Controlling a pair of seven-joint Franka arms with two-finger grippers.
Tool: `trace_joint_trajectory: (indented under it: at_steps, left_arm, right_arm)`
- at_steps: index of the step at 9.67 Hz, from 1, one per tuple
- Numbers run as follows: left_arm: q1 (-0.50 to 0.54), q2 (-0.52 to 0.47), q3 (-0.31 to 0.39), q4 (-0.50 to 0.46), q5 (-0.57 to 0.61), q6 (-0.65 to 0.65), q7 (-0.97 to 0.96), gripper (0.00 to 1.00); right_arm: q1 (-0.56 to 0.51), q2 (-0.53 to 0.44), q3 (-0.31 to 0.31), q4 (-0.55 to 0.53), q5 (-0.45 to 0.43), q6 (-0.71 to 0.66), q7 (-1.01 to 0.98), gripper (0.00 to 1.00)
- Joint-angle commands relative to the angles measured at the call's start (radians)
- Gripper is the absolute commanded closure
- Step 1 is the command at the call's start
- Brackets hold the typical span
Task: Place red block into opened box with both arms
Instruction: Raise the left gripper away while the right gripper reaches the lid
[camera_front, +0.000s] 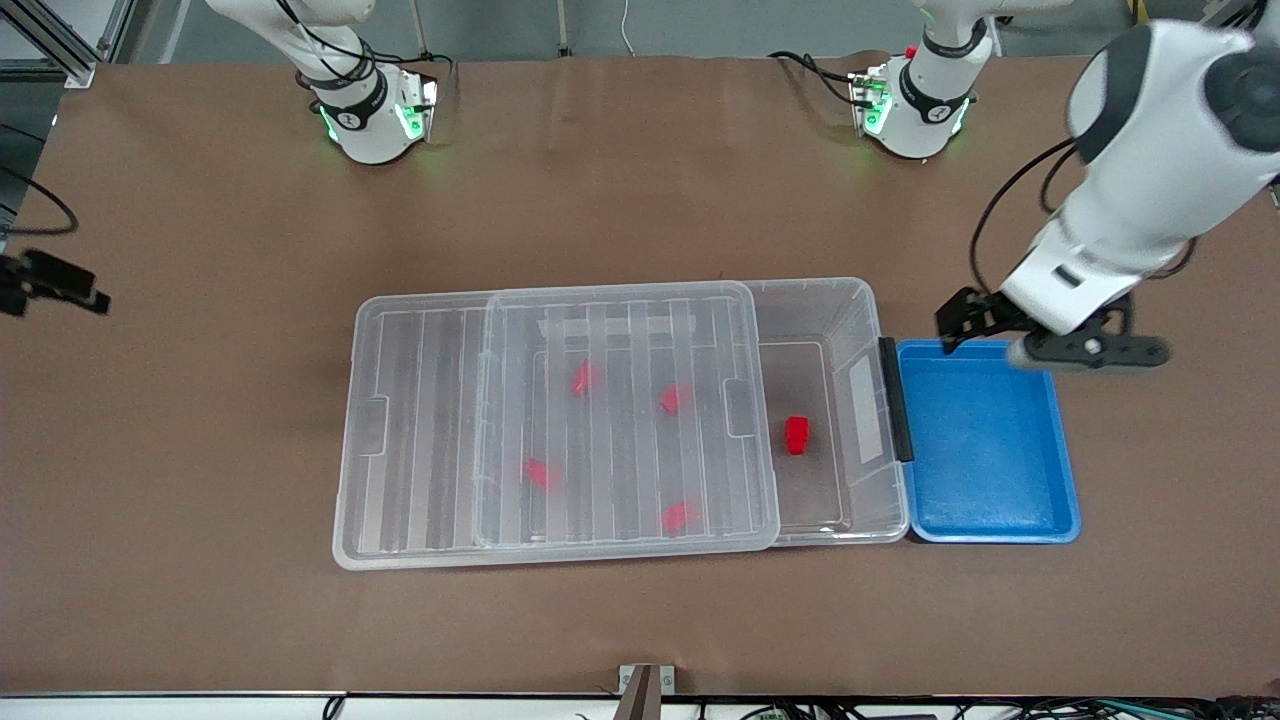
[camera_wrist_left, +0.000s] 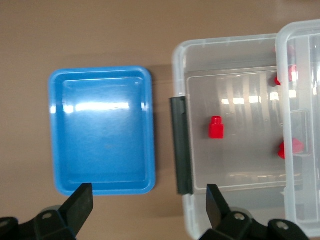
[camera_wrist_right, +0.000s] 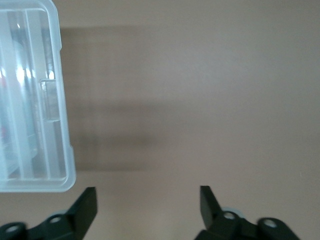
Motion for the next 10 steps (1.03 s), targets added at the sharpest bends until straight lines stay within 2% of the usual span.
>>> trace_joint_trajectory:
  at_steps: [1, 2, 3, 4, 7, 8, 10]
  left_arm:
    - [-0.006, -0.095, 0.080, -0.049, -0.019, -0.057, 0.057, 0.00]
    - [-0.006, -0.137, 0.104, -0.051, -0.020, -0.100, 0.067, 0.00]
    - [-0.006, -0.151, 0.120, -0.051, -0.020, -0.116, 0.069, 0.00]
    - [-0.004, -0.142, 0.124, -0.055, -0.019, -0.116, 0.064, 0.00]
    - [-0.006, -0.116, 0.124, -0.047, -0.017, -0.113, 0.048, 0.00]
    - [-0.004, -0.117, 0.129, -0.032, -0.014, -0.116, 0.069, 0.00]
    - [-0.003, -0.073, 0.147, 0.082, -0.019, -0.132, 0.063, 0.00]
  right_arm:
    - [0.023, 0.181, 0.003, 0.019, 0.019, 0.127, -0.171, 0.99]
    - [0.028, 0.241, 0.024, 0.016, 0.027, 0.171, -0.173, 1.00]
    - [0.028, 0.276, 0.076, 0.008, 0.071, 0.166, -0.176, 1.00]
    - [0.037, 0.310, 0.115, -0.005, 0.106, 0.166, -0.168, 1.00]
    - [0.042, 0.347, 0.165, -0.026, 0.122, 0.167, -0.176, 1.00]
    - [0.046, 0.349, 0.172, -0.026, 0.134, 0.166, -0.170, 1.00]
    - [0.063, 0.356, 0.172, -0.029, 0.196, 0.157, -0.160, 1.00]
